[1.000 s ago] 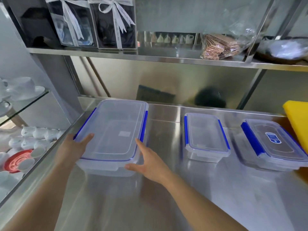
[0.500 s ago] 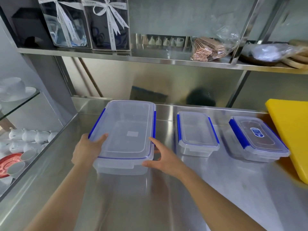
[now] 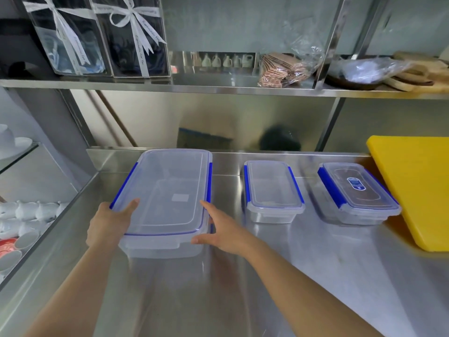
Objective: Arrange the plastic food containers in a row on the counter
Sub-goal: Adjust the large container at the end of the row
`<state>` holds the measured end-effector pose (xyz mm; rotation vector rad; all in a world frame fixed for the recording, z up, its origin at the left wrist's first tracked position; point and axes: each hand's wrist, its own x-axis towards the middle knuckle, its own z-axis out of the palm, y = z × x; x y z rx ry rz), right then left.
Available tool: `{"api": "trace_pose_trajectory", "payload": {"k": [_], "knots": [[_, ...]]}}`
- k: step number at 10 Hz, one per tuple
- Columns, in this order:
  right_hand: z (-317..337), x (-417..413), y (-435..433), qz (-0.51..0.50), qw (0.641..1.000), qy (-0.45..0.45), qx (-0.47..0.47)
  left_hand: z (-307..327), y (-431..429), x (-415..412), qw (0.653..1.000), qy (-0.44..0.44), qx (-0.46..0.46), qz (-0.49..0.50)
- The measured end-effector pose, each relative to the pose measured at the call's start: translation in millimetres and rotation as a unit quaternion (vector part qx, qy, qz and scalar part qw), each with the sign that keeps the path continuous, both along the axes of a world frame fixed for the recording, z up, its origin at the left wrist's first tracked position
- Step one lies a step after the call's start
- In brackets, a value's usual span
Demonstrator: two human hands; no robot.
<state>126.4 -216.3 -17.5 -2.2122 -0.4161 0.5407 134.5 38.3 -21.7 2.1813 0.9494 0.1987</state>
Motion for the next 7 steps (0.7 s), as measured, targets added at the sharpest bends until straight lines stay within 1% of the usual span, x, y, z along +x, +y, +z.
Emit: {"api": "trace_pose_trajectory", "payload": {"k": [2,3,4,5,6,7], "knots": [[-1,3,1,0.026,0.999,-0.007,-0.029,0,-1,0,1.000,0.003,0.005,0.002],[-2,2,2,0.030,0.999,-0.001,-0.028,1,-1,-1,1.000,0.006,0.002,0.007],[-2,1,3,0.027,0.999,-0.003,-0.028,3,-1,-1,1.000,0.017,0.001,-0.003],[13,-3,-4,0.030,0.998,-0.006,-0.048,12,-7,-3,0.999,0.051,0.010,-0.012],[37,-12,-18,0.016,0.999,-0.018,-0.039,33,-20,-7,0.995,0.032,0.083,-0.035],[80,-13,-51,-0.027,0.996,-0.051,-0.074,73,-53,-11,0.980,-0.069,0.158,-0.099]]}}
